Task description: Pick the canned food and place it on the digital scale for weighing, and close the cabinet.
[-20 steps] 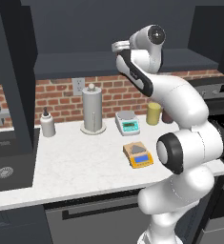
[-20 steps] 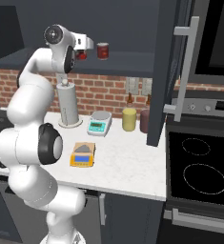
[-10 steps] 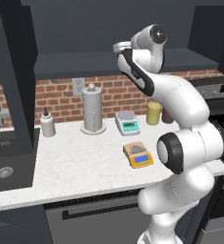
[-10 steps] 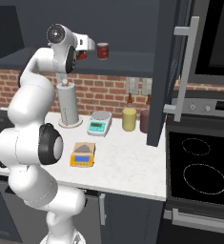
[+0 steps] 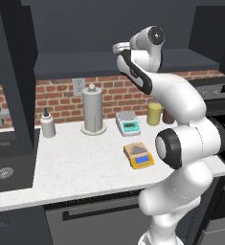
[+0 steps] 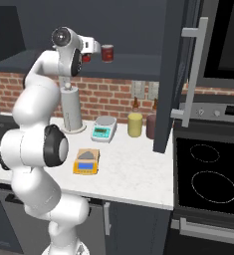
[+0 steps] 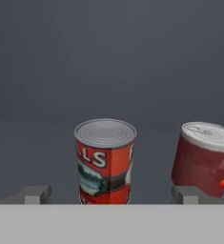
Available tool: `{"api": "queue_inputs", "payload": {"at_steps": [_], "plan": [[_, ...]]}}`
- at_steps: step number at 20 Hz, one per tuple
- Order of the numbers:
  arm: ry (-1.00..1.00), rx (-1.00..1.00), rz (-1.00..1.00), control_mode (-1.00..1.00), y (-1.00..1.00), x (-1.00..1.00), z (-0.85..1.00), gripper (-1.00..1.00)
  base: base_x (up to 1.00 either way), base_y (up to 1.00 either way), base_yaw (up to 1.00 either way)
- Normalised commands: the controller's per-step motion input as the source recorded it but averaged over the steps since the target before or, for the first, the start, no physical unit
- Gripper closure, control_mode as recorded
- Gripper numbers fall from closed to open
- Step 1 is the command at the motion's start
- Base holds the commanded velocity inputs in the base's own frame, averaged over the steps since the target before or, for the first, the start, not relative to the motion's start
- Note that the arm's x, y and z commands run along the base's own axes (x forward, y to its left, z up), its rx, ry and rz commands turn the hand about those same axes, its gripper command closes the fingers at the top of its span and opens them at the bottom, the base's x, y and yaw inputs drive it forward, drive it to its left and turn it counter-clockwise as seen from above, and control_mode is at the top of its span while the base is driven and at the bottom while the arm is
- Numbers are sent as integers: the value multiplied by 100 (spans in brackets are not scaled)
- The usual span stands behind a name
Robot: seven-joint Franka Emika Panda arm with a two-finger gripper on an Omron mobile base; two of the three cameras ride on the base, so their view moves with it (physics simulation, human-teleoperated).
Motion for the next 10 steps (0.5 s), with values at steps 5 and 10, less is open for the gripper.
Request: {"api": "queue_inputs", "payload": {"at_steps": [5, 10], "plan": [[0, 0, 0, -100, 0, 28, -1, -100, 0, 0, 0], [3, 0, 0, -100, 7, 14, -9, -100, 0, 0, 0]]}}
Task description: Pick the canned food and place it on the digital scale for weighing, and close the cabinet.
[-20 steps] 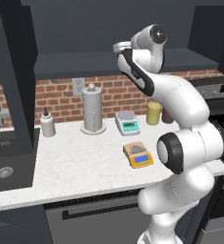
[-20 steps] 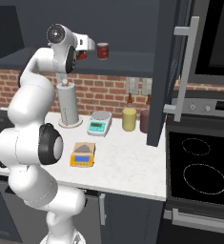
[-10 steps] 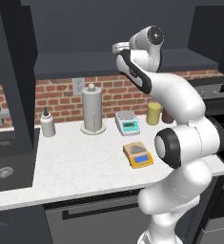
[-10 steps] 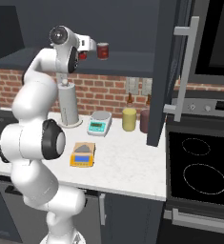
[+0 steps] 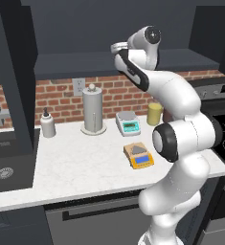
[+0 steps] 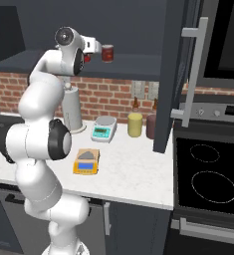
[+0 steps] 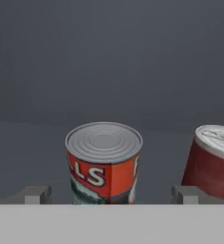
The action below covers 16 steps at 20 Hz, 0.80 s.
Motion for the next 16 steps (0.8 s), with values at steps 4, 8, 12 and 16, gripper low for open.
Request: {"api": "queue_inputs", "payload": {"at_steps": [4, 8, 12, 16], "plan": [[5, 0, 0, -100, 5, 21, -7, -100, 0, 0, 0], [4, 0, 0, -100, 1, 23, -5, -100, 0, 0, 0], [2, 0, 0, -100, 0, 25, -1, -100, 0, 0, 0], [1, 0, 0, -100, 0, 23, -2, -100, 0, 0, 0]]}}
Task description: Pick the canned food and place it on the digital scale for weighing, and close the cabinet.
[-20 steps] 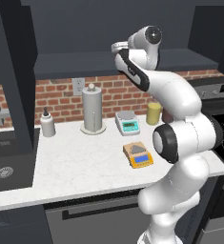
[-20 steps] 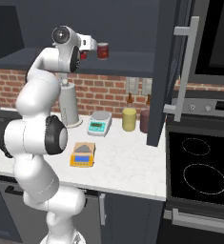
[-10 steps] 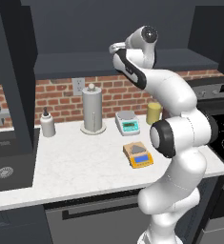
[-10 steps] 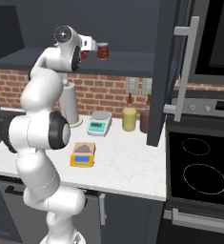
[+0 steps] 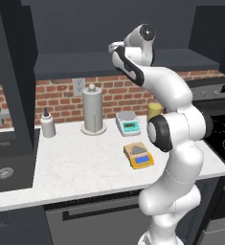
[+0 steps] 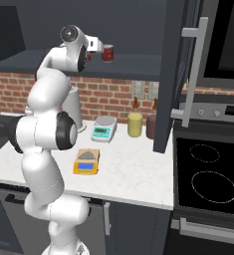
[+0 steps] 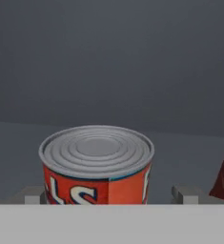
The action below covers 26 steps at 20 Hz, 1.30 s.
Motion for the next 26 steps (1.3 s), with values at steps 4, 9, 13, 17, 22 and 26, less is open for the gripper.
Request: {"api": "queue_inputs", "payload": {"at_steps": [4, 9, 13, 17, 22, 26], "plan": [[0, 0, 0, -100, 0, 19, -6, -100, 0, 0, 0], [0, -1, 0, -100, 10, 6, -11, 100, 0, 0, 0], [0, -1, 0, -100, 12, 0, -6, 100, 0, 0, 0], [1, -1, 0, -100, 14, -1, -7, 100, 0, 0, 0], [-3, 0, 3, -100, 5, -39, 0, 100, 0, 0, 0], [-10, 0, 2, -100, 0, -87, 0, 100, 0, 0, 0]]}}
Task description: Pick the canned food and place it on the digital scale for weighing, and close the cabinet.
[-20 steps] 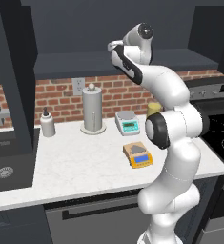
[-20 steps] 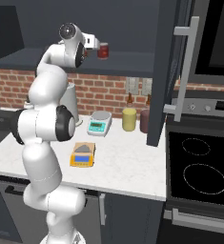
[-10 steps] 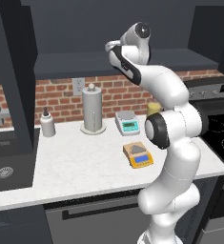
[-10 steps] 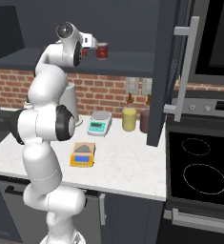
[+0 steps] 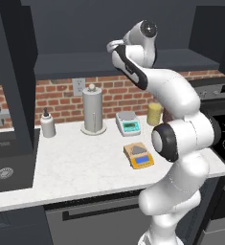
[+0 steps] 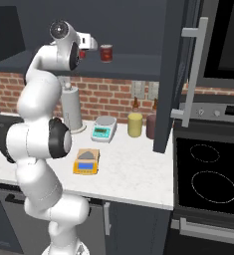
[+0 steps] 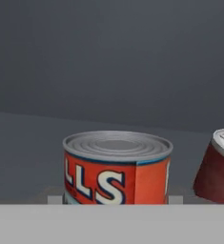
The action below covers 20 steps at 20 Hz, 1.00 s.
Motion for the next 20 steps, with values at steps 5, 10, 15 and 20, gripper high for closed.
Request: {"api": "queue_inputs", "payload": {"at_steps": [5, 10, 15, 20], "plan": [[-22, 5, 5, -100, 0, -100, -9, 100, 0, 0, 0], [-18, 6, 19, -100, -17, -100, 12, 100, 0, 0, 0], [-2, 2, 31, -100, -34, -100, 34, 100, 0, 0, 0], [-1, 0, 39, -100, -38, -100, 1, 100, 0, 0, 0]]}}
